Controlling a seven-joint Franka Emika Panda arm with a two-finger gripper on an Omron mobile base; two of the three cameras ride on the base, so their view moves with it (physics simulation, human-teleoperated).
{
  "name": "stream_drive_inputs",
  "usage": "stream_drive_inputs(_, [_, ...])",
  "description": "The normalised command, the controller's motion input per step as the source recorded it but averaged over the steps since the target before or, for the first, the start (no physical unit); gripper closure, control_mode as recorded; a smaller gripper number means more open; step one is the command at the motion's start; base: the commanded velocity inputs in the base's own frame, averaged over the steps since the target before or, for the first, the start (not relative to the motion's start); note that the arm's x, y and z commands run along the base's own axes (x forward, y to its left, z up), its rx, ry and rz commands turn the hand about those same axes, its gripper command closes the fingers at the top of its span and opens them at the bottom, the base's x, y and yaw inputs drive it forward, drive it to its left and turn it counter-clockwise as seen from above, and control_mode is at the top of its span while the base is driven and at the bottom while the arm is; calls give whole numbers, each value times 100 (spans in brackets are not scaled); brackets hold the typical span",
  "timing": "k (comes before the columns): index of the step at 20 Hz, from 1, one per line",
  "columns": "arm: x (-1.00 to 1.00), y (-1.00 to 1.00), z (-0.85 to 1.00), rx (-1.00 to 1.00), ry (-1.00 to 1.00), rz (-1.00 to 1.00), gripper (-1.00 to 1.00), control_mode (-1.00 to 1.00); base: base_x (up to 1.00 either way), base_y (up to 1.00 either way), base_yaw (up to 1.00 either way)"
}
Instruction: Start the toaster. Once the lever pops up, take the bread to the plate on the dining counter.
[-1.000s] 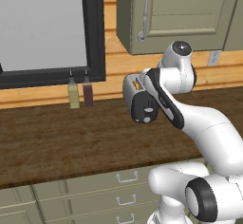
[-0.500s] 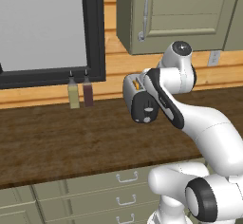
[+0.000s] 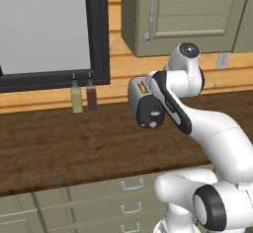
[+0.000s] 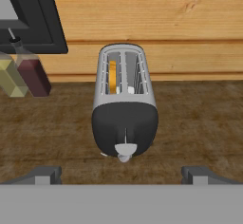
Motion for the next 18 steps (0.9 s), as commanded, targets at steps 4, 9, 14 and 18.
stream_drive_inputs(4, [0,0,0,0,0,0,-100,-100,0,0,0])
stream_drive_inputs(9, [0,0,0,0,0,0,-100,-100,0,0,0])
stream_drive_inputs(14, [0,0,0,0,0,0,-100,-100,0,0,0])
stream_drive_inputs(18, [0,0,0,0,0,0,-100,-100,0,0,0])
